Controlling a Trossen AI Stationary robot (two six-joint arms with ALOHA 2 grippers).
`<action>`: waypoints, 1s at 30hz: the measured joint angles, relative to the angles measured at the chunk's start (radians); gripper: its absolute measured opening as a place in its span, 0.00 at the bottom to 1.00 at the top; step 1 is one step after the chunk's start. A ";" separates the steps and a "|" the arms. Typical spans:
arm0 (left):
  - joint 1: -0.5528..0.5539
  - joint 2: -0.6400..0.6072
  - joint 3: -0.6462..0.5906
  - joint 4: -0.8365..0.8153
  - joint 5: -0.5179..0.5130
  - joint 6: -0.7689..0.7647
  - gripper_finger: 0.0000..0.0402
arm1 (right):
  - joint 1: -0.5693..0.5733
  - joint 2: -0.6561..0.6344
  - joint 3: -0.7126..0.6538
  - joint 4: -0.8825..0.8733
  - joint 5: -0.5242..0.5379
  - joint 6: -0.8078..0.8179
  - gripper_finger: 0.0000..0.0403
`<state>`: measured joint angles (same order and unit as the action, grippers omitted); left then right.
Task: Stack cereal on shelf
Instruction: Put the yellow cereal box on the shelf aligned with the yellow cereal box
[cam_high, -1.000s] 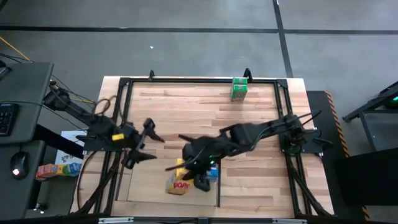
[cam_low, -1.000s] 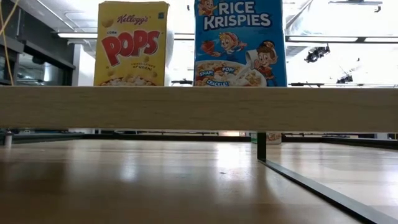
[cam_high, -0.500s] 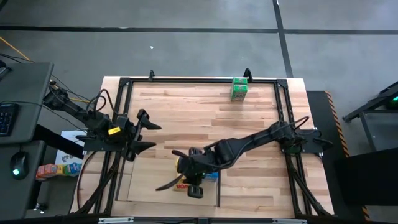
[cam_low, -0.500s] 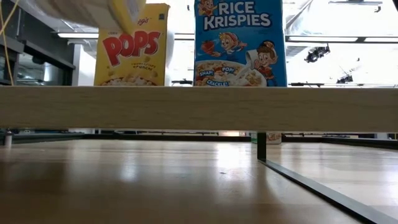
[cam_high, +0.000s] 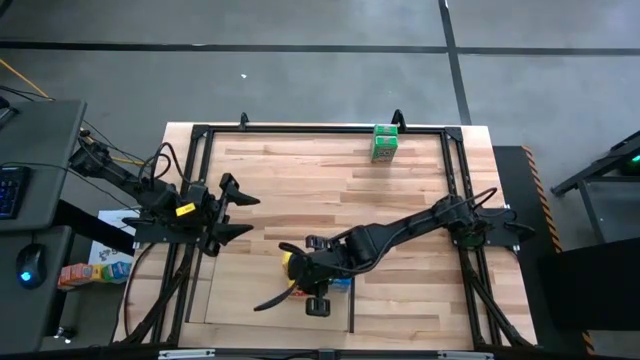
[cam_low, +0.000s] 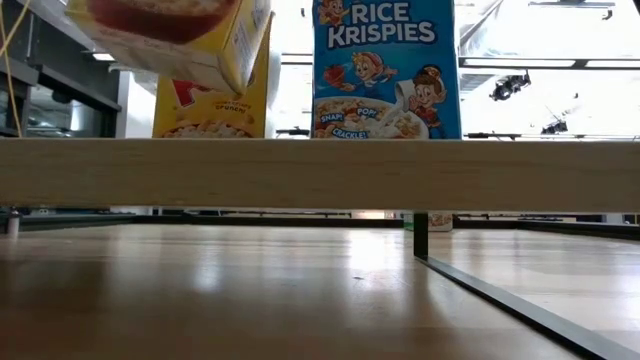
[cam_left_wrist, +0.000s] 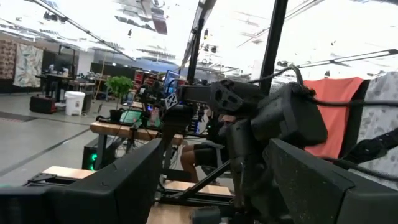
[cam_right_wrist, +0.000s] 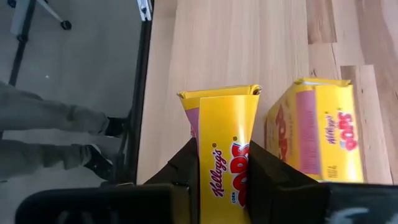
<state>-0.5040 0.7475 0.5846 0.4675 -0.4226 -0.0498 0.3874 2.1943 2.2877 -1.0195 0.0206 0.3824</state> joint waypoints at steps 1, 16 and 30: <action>0.000 0.000 0.000 0.000 -0.005 0.000 0.70 | 0.001 0.003 -0.007 -0.001 0.002 0.000 0.17; 0.000 0.000 0.000 0.000 -0.013 -0.016 0.70 | 0.000 0.007 -0.137 0.109 0.000 0.042 0.18; 0.000 0.000 0.000 0.000 -0.036 -0.010 0.70 | 0.000 0.007 -0.138 0.112 0.039 0.068 0.31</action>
<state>-0.5037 0.7475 0.5846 0.4672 -0.4587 -0.0600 0.3870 2.2013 2.1498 -0.9076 0.0593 0.4506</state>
